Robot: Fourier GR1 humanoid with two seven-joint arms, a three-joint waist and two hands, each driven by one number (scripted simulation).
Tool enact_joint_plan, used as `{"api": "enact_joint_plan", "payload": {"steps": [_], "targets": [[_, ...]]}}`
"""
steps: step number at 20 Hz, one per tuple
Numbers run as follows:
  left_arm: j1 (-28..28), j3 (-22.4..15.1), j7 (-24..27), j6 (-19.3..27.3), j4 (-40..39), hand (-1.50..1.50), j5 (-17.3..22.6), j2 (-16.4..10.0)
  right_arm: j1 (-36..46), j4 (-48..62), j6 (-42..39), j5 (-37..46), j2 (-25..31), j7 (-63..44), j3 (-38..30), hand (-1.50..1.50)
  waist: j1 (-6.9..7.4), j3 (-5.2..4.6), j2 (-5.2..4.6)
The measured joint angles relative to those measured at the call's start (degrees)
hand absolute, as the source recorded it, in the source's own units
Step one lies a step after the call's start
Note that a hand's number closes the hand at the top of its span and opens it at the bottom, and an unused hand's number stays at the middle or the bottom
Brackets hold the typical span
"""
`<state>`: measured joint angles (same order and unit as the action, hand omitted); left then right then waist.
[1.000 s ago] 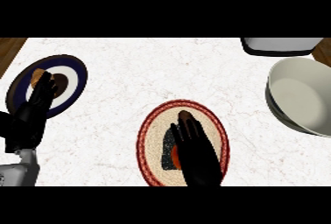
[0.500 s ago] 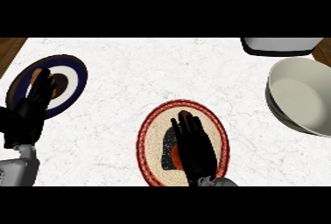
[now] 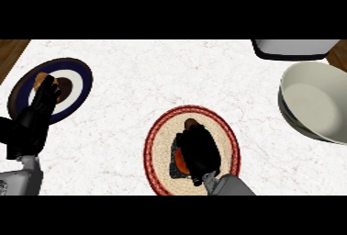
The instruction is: Pick the tomato from the placemat and place it in the bowl
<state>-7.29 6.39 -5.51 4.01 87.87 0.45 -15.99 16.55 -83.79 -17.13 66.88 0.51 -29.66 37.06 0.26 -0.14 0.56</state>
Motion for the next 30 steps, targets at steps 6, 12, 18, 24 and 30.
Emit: {"api": "enact_joint_plan", "payload": {"steps": [6, 12, 18, 24, 30], "targets": [[0.3, 0.5, -1.2, -0.5, 1.6, 0.0, -0.9, 0.6, 2.8, 4.8, 5.3, 0.0, -0.5, 1.7, -0.3, 1.5, 0.07, 0.07, -0.05], [-0.1, 1.4, -1.7, -0.2, 1.8, 0.0, -0.8, 0.4, 5.1, 6.2, 10.0, -1.0, -0.5, -9.9, -15.8, 1.5, -1.1, 0.13, -0.6], [-0.5, 1.4, -1.5, -0.3, 2.3, 0.0, -0.7, 0.2, 12.8, 11.3, 13.0, -1.0, 1.8, -27.7, -35.5, 1.5, -0.31, 0.05, -1.7], [-2.1, -0.2, -2.1, -1.2, 1.8, 0.0, -1.0, 0.7, 26.4, 19.4, 13.7, 8.5, 7.6, -35.6, -43.9, 1.5, 2.32, -0.06, -1.87], [-3.8, -0.9, -2.2, -1.1, 0.6, 0.0, -1.6, 1.0, 38.1, 23.9, 14.9, 21.2, 11.9, -39.5, -46.5, 1.5, 3.02, -0.08, -1.67]]}}
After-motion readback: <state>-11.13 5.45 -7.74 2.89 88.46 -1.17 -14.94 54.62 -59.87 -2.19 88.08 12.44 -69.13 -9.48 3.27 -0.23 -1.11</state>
